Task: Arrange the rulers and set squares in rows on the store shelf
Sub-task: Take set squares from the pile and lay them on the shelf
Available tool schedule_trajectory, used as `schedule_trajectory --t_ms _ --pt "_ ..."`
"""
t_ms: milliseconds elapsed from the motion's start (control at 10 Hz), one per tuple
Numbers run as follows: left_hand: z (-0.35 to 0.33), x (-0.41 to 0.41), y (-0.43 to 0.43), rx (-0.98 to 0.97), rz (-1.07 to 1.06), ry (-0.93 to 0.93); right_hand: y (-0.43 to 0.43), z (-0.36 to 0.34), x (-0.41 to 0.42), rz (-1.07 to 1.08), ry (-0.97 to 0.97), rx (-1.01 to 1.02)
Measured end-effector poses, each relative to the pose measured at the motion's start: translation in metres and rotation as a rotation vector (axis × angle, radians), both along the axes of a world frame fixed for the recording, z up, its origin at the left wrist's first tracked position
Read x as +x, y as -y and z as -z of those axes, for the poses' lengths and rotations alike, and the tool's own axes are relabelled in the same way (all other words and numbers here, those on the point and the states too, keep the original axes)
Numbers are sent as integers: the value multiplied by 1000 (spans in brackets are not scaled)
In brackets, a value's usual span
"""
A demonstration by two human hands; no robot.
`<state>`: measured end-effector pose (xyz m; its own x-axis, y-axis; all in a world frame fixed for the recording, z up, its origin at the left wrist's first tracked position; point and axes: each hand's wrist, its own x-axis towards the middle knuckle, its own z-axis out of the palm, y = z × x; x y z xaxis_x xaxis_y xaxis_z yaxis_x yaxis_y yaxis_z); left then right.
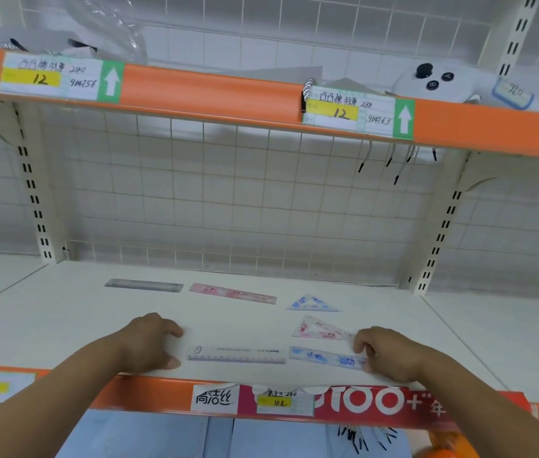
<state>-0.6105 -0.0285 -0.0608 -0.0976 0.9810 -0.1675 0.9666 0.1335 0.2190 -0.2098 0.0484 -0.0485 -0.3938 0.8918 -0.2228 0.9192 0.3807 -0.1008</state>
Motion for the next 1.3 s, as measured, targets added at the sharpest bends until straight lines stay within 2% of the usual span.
schedule_trajectory --t_ms 300,600,1300 --pt "1 0 0 2 -2 -2 1 -6 -4 -51 78 -1" --pt "-2 3 -2 -10 10 -16 9 -13 -2 -103 40 51" --pt "-16 49 -7 50 87 44 15 -18 -13 -233 335 164"
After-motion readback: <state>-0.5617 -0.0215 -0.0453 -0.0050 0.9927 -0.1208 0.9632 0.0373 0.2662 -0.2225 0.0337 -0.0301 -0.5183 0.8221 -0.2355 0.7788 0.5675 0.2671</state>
